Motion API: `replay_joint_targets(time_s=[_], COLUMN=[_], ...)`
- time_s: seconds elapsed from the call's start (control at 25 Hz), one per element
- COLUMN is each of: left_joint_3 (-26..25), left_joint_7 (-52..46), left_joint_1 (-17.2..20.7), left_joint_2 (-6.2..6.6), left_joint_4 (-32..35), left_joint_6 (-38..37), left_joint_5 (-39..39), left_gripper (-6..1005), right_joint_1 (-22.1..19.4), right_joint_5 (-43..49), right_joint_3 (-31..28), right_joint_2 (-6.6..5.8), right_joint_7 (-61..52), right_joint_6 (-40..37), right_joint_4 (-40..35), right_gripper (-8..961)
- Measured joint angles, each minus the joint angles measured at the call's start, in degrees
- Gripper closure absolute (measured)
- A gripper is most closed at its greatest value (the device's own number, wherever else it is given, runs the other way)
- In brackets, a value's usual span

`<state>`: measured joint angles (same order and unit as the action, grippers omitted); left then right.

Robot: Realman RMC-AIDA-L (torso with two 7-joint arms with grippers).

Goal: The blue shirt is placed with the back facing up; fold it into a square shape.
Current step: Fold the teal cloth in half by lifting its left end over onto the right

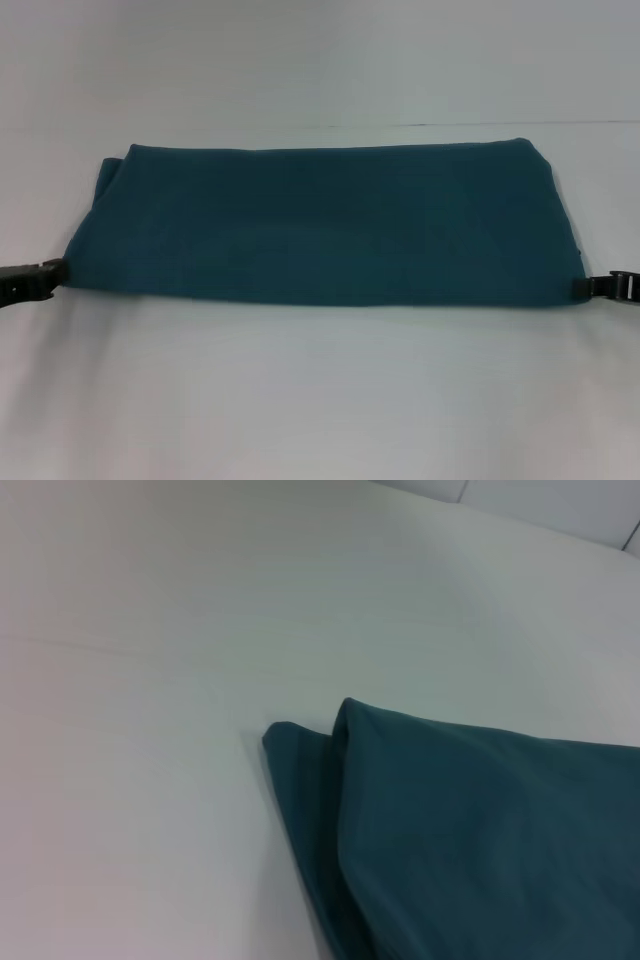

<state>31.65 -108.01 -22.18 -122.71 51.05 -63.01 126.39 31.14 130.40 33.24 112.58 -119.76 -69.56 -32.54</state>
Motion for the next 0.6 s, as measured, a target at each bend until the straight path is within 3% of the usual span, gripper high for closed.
replay_joint_targets(time_s=[0.6], left_joint_3=[-1.31], left_joint_7=[-0.62], left_joint_1=[1.78], left_joint_2=[-0.42], left_joint_4=[2.04], left_joint_6=[-1.89], left_joint_5=[1.22], left_gripper=[999], right_joint_1=[-0.83], right_joint_5=[-0.07], right_joint_3=[-2.09], right_joint_2=[0.09], right_joint_7=[1.64], right_joint_6=[-2.54], right_joint_4=[-0.25], right_gripper=[933])
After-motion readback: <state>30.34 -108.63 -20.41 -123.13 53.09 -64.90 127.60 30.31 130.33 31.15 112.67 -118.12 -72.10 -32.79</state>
